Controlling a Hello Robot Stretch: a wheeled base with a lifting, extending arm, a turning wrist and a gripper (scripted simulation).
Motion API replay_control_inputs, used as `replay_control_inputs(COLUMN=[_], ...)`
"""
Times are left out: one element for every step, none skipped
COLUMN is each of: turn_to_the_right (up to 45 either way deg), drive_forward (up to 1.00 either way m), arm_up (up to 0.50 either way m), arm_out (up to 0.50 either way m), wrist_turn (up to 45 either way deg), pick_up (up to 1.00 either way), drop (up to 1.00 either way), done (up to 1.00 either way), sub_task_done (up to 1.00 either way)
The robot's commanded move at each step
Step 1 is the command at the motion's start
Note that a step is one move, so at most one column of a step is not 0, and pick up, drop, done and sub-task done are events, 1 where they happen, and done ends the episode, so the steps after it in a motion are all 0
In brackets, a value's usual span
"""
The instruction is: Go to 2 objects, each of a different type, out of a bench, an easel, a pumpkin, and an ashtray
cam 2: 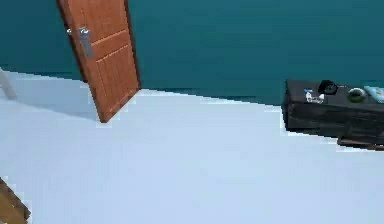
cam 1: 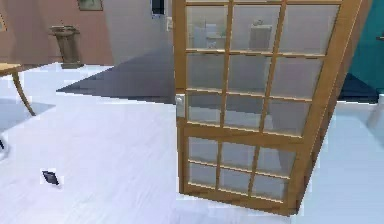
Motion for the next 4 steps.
replay_control_inputs(turn_to_the_right=[18.0,0.0,45.0,45.0], drive_forward=[0.0,0.1,0.0,0.0], arm_up=[0.0,0.0,0.0,0.0], arm_out=[0.0,0.0,0.0,0.0], wrist_turn=[0.0,0.0,0.0,0.0], pick_up=[0.0,0.0,0.0,0.0], drop=[0.0,0.0,0.0,0.0], done=[0.0,0.0,0.0,0.0], sub_task_done=[0.0,0.0,0.0,0.0])
